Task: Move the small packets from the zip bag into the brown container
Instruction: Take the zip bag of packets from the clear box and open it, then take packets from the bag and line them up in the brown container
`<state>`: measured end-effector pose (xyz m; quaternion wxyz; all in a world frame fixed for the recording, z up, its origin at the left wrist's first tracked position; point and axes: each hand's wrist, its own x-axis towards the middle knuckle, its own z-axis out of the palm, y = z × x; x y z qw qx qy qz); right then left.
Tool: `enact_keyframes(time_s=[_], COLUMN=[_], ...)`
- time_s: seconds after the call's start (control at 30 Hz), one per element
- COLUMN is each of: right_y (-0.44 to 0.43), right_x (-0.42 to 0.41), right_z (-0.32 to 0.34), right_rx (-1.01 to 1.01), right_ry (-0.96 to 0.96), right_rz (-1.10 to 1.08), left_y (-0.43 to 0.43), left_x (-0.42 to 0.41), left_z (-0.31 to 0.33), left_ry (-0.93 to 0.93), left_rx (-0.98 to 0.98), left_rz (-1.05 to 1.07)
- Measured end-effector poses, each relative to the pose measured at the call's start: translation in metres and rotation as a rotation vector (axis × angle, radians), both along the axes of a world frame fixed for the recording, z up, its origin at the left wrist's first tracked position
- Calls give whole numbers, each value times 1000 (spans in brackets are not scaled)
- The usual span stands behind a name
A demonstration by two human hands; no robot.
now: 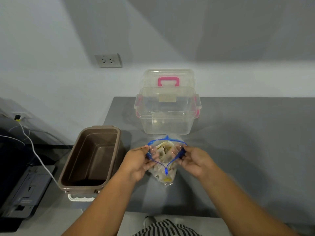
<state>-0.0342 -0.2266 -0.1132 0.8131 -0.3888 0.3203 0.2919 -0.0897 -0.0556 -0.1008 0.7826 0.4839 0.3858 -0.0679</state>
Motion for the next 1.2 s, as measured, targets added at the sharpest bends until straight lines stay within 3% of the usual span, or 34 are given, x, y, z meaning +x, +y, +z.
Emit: enact_keyframes(time_s=[0.17, 0.33, 0.4, 0.47, 0.57, 0.7, 0.83, 1.0, 1.2], right_y=[-9, -17, -16, -13, -10, -6, -7, -13, -6], right_x=[0, -7, -9, -9, -5, -4, -2, -2, 4], right_z=[-22, -35, -37, -39, -39, -41, -46, -50, -53], right_rx=[155, 11, -112, -191, -147, -59, 14, -86, -181], right_ry=[14, -62, -88, -105, -70, -19, -64, -103, -56], right_rz=[64, 218, 219, 222, 257, 313, 399, 464, 408], left_y=[3, -5, -11, -17, -20, -18, -18, -13, -14], left_x=[3, 6, 3, 0, -1, 0, 0, -6, -9], left_z=[-8, -18, -18, -18, -23, -30, -32, -39, -42], left_ry=[62, 81, 47, 37, 3, -15, 57, 113, 57], left_rx=[-263, -382, -339, -177, 116, 281, 264, 111, 118], left_rz=[122, 78, -45, -148, -194, -185, -140, -136, -340])
